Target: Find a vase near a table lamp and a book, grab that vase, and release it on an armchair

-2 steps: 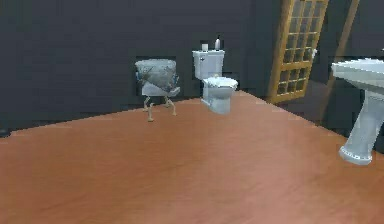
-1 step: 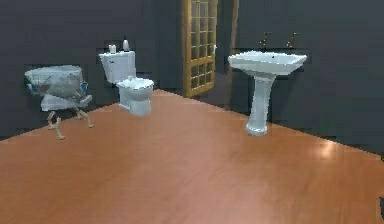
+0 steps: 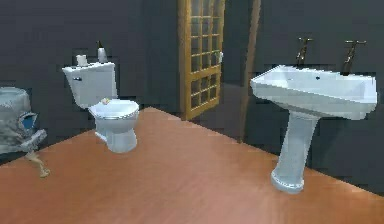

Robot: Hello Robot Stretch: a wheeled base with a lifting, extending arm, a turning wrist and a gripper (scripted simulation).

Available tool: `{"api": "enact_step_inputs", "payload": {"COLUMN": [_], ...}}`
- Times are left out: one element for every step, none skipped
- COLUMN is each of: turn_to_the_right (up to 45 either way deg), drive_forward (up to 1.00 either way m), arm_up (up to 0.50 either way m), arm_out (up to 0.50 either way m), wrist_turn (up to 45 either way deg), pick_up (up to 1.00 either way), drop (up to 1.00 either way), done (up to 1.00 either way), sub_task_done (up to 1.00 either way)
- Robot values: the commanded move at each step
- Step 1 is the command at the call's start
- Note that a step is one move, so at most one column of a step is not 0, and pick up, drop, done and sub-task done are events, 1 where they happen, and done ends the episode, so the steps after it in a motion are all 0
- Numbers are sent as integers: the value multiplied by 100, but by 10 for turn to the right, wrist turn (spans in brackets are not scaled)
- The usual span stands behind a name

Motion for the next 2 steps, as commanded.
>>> {"api": "enact_step_inputs", "payload": {"turn_to_the_right": [0, 30], "drive_forward": [100, 0], "arm_up": [0, 0], "arm_out": [0, 0], "wrist_turn": [0, 0], "pick_up": [0, 0], "drop": [0, 0], "done": [0, 0], "sub_task_done": [0, 0]}}
